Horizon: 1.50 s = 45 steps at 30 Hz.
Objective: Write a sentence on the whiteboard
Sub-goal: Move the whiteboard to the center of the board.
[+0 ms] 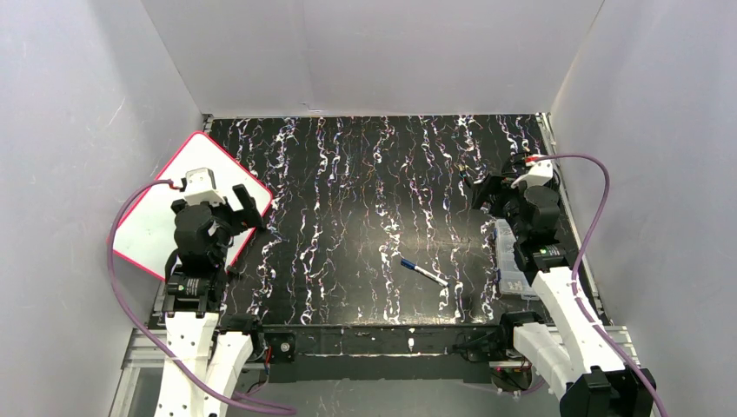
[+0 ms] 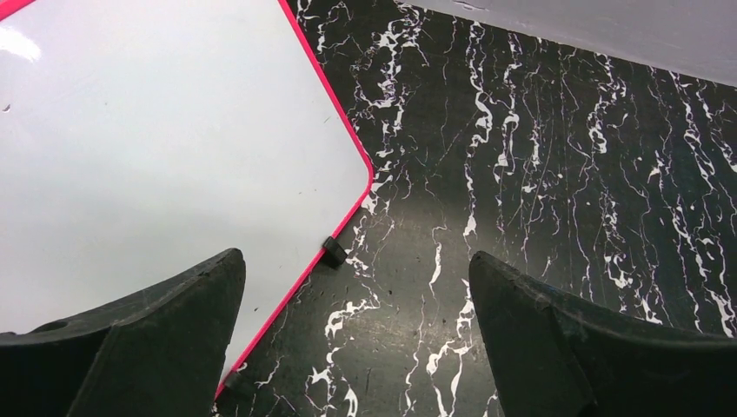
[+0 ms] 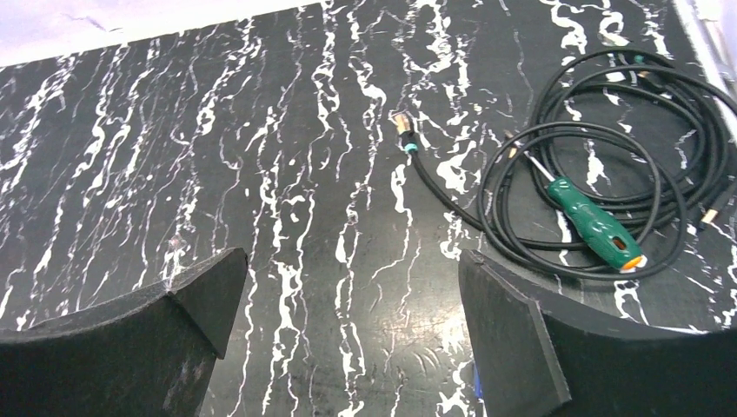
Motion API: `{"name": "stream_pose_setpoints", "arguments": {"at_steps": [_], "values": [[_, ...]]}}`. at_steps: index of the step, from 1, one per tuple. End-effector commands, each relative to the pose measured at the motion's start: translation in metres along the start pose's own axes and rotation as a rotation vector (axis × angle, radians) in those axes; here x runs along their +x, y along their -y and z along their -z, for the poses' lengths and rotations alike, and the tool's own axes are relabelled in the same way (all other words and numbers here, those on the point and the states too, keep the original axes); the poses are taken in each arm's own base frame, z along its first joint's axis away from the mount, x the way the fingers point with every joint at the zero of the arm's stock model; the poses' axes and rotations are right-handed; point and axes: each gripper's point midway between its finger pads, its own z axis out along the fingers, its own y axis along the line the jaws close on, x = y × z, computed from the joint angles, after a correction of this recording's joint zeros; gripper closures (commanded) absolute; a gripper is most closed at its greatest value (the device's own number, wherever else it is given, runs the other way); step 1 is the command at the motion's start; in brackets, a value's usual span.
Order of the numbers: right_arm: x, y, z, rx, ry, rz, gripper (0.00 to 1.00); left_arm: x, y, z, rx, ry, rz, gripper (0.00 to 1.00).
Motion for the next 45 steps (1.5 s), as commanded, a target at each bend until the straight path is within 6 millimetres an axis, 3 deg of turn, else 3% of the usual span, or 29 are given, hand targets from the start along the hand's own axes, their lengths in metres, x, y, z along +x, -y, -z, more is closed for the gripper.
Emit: {"name": "stream_pose_setpoints", "arguments": {"at_steps": [1, 10, 15, 19, 26, 32, 38, 45], "values": [[-0.032, -0.030, 0.003, -0.149, 0.061, 0.020, 0.00, -0.013, -0.001, 0.004, -0.008, 0.043, 0.020, 0.01], [-0.016, -0.076, -0.005, -0.390, -0.043, 0.083, 0.00, -0.015, 0.010, -0.001, 0.045, 0.014, -0.006, 0.01], [0.006, -0.136, -0.005, -0.515, -0.069, 0.175, 0.00, -0.012, 0.025, -0.004, 0.135, 0.012, -0.016, 0.01], [0.035, -0.204, -0.002, -0.683, -0.110, 0.193, 0.08, -0.004, 0.027, -0.009, 0.145, -0.026, -0.005, 0.01], [0.111, -0.325, 0.004, -0.915, -0.196, 0.273, 0.20, 0.008, 0.015, -0.008, 0.077, -0.064, 0.022, 0.01], [0.167, -0.408, -0.001, -1.035, -0.228, 0.330, 0.30, 0.001, 0.003, 0.000, 0.009, -0.007, 0.065, 0.01], [0.227, -0.458, -0.020, -1.055, -0.246, 0.371, 0.37, -0.005, -0.017, 0.009, -0.089, 0.044, 0.069, 0.01], [0.265, -0.493, -0.046, -1.056, -0.242, 0.448, 0.40, -0.006, -0.024, 0.008, -0.115, 0.049, 0.074, 0.01]]}}
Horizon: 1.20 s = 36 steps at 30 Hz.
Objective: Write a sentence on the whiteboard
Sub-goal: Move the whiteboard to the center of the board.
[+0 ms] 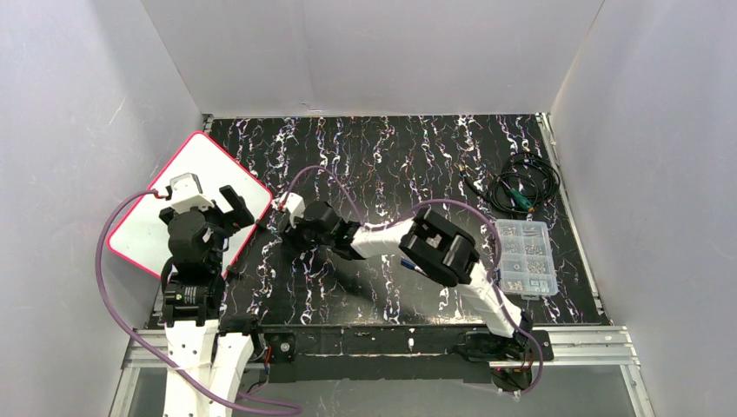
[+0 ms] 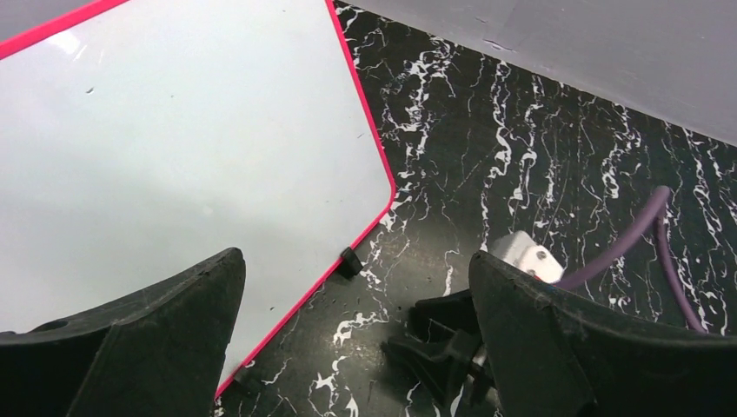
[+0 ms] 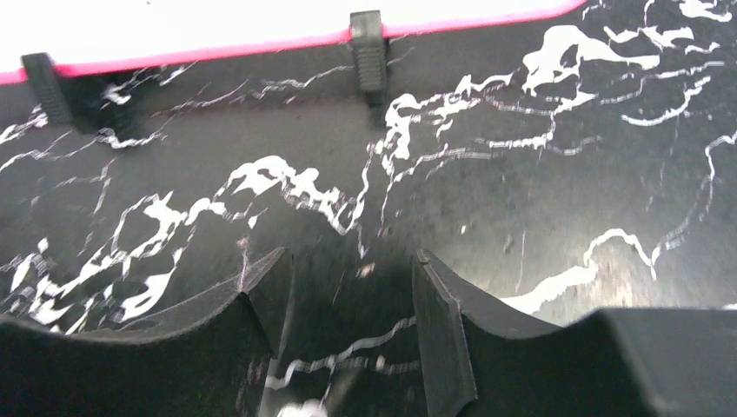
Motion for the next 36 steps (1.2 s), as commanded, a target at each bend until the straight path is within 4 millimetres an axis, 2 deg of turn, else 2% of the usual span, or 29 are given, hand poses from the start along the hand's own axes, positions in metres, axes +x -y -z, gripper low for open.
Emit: {"name": "stream_pose_setpoints", "arguments": {"at_steps": [1, 6, 11, 21, 28, 32, 36], "values": [[-0.028, 0.005, -0.027, 0.017, 0.066, 0.075, 0.40, 0.004, -0.007, -0.003, -0.034, -0.008, 0.002, 0.01], [-0.012, 0.008, -0.052, 0.035, 0.033, 0.111, 0.40, 0.003, -0.006, -0.003, -0.029, -0.007, 0.002, 0.01], [0.004, 0.009, -0.068, 0.030, 0.001, 0.108, 0.40, 0.002, -0.006, -0.003, -0.029, -0.004, 0.003, 0.01], [0.010, 0.000, -0.091, 0.004, -0.003, 0.159, 0.42, 0.002, -0.007, -0.003, -0.033, -0.003, 0.001, 0.01], [0.010, 0.004, -0.102, 0.018, 0.008, 0.169, 0.45, 0.002, -0.006, -0.004, -0.029, -0.007, 0.001, 0.01], [0.014, 0.004, -0.107, 0.015, 0.001, 0.172, 0.51, 0.003, -0.006, -0.004, -0.029, -0.010, -0.001, 0.01], [0.013, 0.003, -0.104, 0.016, 0.002, 0.173, 0.67, 0.003, -0.005, -0.004, -0.026, -0.010, -0.001, 0.01]]}}
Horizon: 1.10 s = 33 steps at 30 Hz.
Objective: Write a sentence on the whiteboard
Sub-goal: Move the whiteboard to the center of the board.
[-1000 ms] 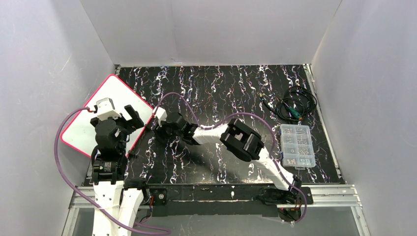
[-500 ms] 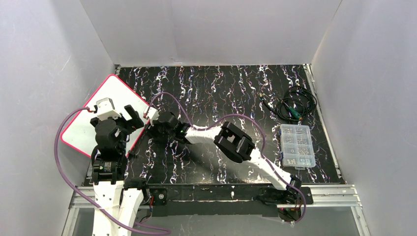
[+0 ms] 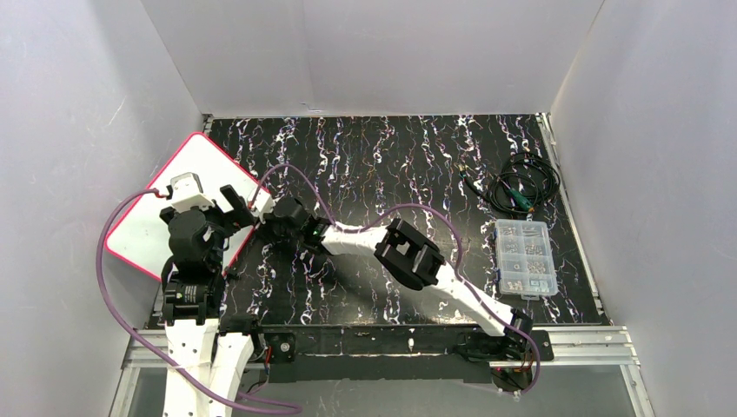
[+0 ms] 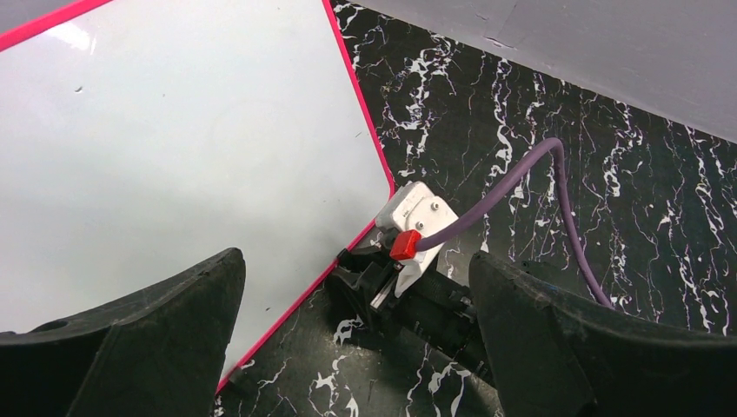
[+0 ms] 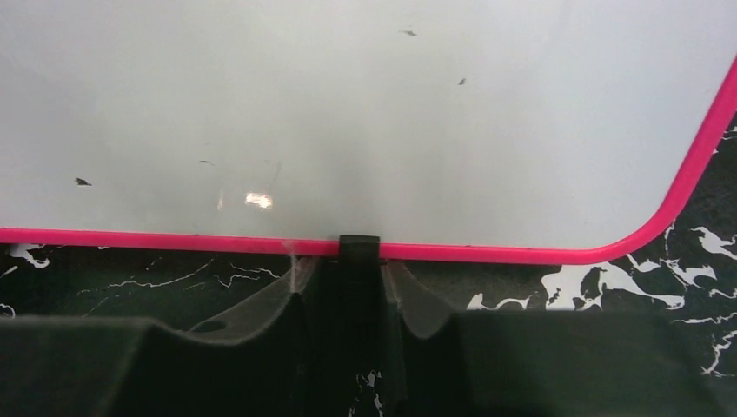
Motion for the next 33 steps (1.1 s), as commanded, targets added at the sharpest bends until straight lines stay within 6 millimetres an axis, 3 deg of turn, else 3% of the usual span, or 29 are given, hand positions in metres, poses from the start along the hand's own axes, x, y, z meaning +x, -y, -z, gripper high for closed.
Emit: {"name": "stream_pose_setpoints", "arguments": {"at_steps": [1, 9, 15, 23, 29, 33], "values": [[0.039, -0.001, 0.001, 0.009, -0.092, 0.012, 0.71, 0.003, -0.002, -0.002, -0.010, -0.005, -0.002, 0.01], [0.044, 0.009, 0.038, 0.093, -0.081, 0.004, 0.99, 0.002, 0.002, -0.002, 0.014, -0.004, -0.003, 0.01], [0.045, 0.027, 0.087, 0.222, -0.095, 0.001, 0.99, 0.004, 0.011, -0.002, 0.066, -0.011, -0.016, 0.01], [0.070, 0.053, 0.167, 0.368, -0.161, -0.117, 0.99, 0.006, 0.036, 0.001, 0.214, -0.010, -0.063, 0.01], [0.082, 0.091, 0.220, 0.566, -0.208, -0.160, 0.99, 0.011, 0.086, 0.017, 0.493, -0.016, -0.110, 0.01], [0.089, 0.113, 0.255, 0.651, -0.175, -0.243, 0.99, 0.014, 0.099, 0.022, 0.568, -0.025, -0.110, 0.01]]}}
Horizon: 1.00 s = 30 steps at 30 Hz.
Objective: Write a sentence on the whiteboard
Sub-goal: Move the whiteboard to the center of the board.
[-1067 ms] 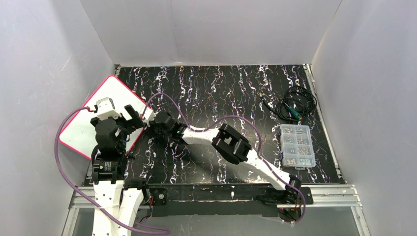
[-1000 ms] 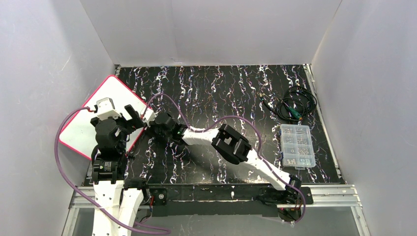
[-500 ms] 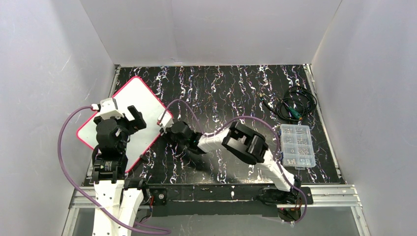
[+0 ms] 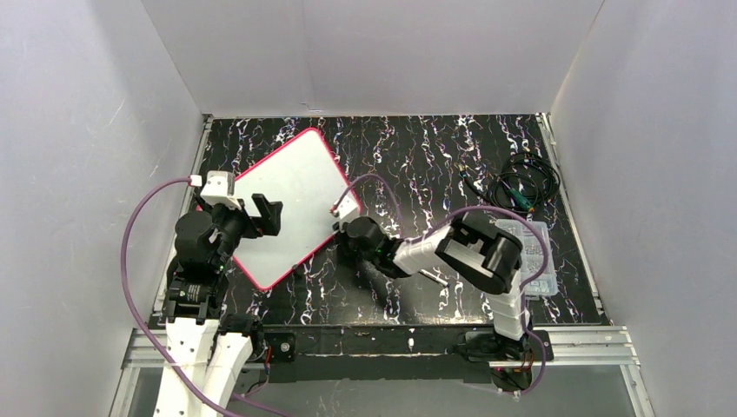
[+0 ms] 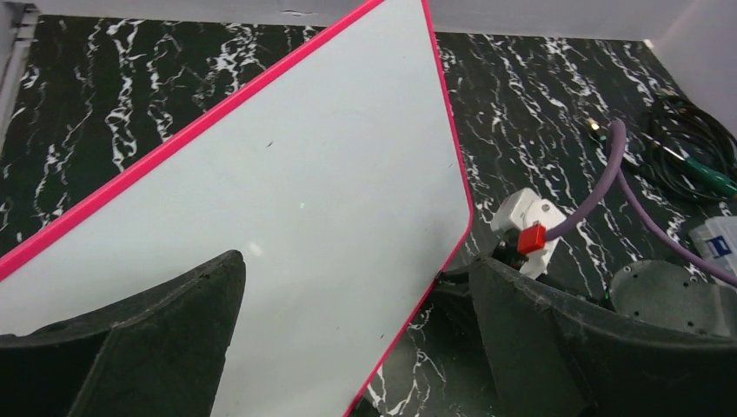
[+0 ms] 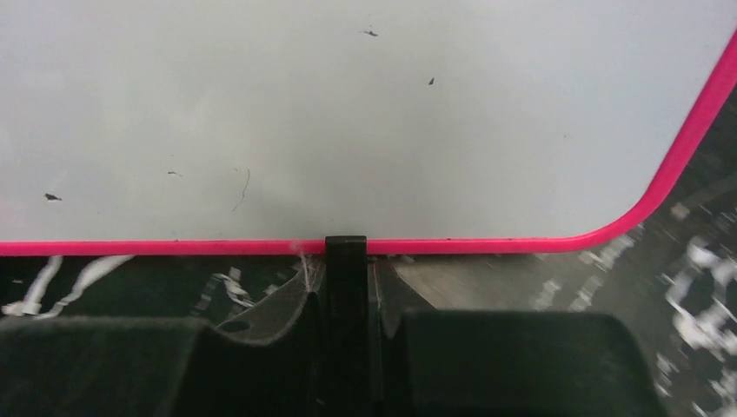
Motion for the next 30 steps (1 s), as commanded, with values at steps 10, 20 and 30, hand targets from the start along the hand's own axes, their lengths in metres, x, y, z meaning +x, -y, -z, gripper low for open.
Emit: {"name": "stream_pose_setpoints", "arguments": {"at_steps": [10, 20, 30], "values": [[0.043, 0.133, 0.067, 0.484, -0.057, -0.129, 0.99, 0.002, 0.027, -0.003, 0.152, -0.003, -0.021, 0.01], [0.037, 0.147, 0.086, 0.527, -0.031, -0.158, 0.99, 0.007, 0.035, -0.004, 0.198, -0.022, -0.025, 0.01], [0.036, 0.151, 0.114, 0.545, -0.027, -0.187, 0.61, 0.011, 0.042, -0.006, 0.231, -0.039, -0.023, 0.01]]}}
